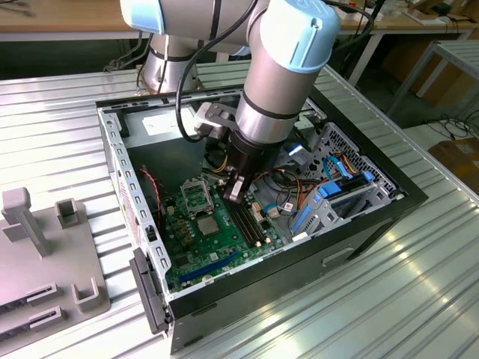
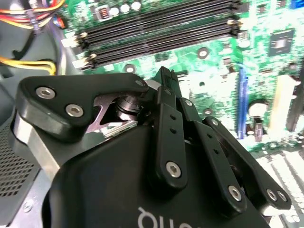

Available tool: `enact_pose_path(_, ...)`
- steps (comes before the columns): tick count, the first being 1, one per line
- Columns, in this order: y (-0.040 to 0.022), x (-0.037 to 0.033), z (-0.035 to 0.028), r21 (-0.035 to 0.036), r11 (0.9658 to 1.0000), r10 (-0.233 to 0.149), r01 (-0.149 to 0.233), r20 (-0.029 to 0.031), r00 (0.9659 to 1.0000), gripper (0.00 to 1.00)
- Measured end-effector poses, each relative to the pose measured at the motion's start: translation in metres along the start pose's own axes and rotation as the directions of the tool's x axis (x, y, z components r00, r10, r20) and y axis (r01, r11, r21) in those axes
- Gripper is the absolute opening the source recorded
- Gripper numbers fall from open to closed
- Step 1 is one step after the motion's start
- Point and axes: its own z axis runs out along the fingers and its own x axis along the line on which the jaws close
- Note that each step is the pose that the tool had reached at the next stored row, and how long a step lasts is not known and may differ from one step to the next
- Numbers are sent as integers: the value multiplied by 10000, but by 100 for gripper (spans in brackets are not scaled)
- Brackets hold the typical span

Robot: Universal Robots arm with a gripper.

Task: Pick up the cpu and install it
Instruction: 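Close the cpu cover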

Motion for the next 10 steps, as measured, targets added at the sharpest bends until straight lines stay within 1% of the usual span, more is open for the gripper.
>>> enact_pose_path(1,3,-5,1,-80,10000,-6,6,83,10000,11)
enact_pose_path(2,7,-9,2,-176,9998,-9,13,183,9998,11)
enact_pose_path(3,9,-11,1,-245,9997,-11,17,252,9997,11)
enact_pose_path(4,13,-14,0,-330,9995,-13,24,340,9994,11)
enact_pose_path(6,15,-15,-10,-394,9992,-12,28,406,9992,11)
enact_pose_path(8,18,-20,-15,-428,9991,-13,32,441,9990,11)
enact_pose_path(9,23,-24,-16,-490,9988,-13,38,505,9987,11)
enact_pose_path(10,29,-31,-16,-538,9985,-14,44,554,9985,11)
